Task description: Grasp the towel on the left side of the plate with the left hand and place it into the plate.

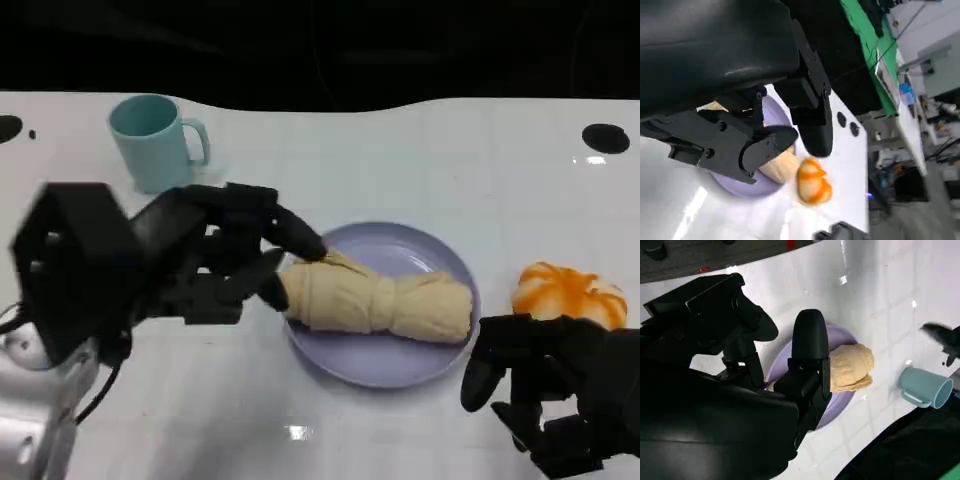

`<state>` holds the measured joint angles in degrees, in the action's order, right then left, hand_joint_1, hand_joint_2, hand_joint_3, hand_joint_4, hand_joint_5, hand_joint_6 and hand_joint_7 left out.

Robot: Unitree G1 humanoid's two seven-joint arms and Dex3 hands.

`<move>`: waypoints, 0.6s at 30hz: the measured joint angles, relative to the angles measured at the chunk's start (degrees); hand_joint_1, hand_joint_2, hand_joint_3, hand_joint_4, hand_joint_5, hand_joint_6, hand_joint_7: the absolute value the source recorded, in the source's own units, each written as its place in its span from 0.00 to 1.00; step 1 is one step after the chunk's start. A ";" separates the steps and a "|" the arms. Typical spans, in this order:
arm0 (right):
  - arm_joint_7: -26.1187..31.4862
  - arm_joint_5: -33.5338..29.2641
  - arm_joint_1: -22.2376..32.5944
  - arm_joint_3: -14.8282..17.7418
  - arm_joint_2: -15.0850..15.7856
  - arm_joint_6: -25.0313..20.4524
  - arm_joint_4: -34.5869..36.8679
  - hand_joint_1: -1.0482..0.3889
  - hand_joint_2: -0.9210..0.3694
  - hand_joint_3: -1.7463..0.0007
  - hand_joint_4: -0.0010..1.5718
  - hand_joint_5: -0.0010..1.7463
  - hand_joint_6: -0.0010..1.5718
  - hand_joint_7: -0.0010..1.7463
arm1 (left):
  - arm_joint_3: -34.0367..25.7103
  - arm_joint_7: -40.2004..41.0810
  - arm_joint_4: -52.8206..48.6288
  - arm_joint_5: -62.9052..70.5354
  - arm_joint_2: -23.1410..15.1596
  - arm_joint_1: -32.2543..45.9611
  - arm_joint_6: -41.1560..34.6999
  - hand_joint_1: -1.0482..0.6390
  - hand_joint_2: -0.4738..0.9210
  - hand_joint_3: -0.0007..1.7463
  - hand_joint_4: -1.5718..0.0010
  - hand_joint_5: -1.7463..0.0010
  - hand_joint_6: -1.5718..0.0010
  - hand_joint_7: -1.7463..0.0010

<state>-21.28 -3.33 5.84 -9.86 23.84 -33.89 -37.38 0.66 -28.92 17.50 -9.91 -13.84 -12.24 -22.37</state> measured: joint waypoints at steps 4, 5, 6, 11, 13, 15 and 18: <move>0.01 -0.29 -0.32 -0.26 0.00 -0.09 -0.02 0.74 0.29 0.37 0.46 0.99 0.45 0.82 | -1.90 0.63 5.98 -3.19 -0.62 4.32 -4.32 0.57 0.62 0.83 0.44 0.00 0.46 0.16; 0.00 -0.35 -0.41 -0.30 0.00 -0.09 -0.01 0.74 0.29 0.37 0.46 0.99 0.45 0.82 | -2.69 1.03 7.45 -4.47 -0.53 5.58 -5.43 0.55 0.62 0.82 0.45 0.00 0.48 0.13; 0.00 -0.38 -0.47 -0.31 0.01 -0.09 0.00 0.74 0.29 0.37 0.46 0.99 0.45 0.82 | -3.63 1.65 9.01 -6.06 -0.32 6.83 -6.77 0.55 0.62 0.81 0.45 0.00 0.49 0.12; -0.14 -0.44 -0.82 -0.40 0.00 -0.25 0.00 0.75 0.28 0.37 0.46 0.99 0.45 0.82 | -7.40 4.39 15.70 -12.81 0.05 11.19 -14.34 0.56 0.69 0.77 0.47 0.00 0.52 0.06; -0.23 -0.44 -0.85 -0.40 0.00 -0.23 0.07 0.75 0.28 0.37 0.46 0.99 0.45 0.82 | -8.69 4.83 17.39 -15.92 -0.27 12.47 -17.56 0.57 0.70 0.76 0.47 0.00 0.52 0.05; -0.30 -0.44 -0.85 -0.39 0.01 -0.18 0.20 0.75 0.28 0.37 0.46 0.99 0.45 0.83 | -9.81 5.62 18.39 -19.02 -0.27 13.60 -20.65 0.57 0.69 0.78 0.46 0.00 0.53 0.04; -0.37 -0.32 -0.80 -0.19 0.01 0.14 0.46 0.74 0.29 0.37 0.46 0.99 0.45 0.82 | -10.95 8.15 19.23 -22.65 0.35 14.93 -24.65 0.58 0.71 0.78 0.48 0.00 0.56 0.01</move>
<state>-21.65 -3.65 5.03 -10.05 23.85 -33.75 -36.91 -10.29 -20.77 36.73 -32.56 -13.50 2.70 -47.01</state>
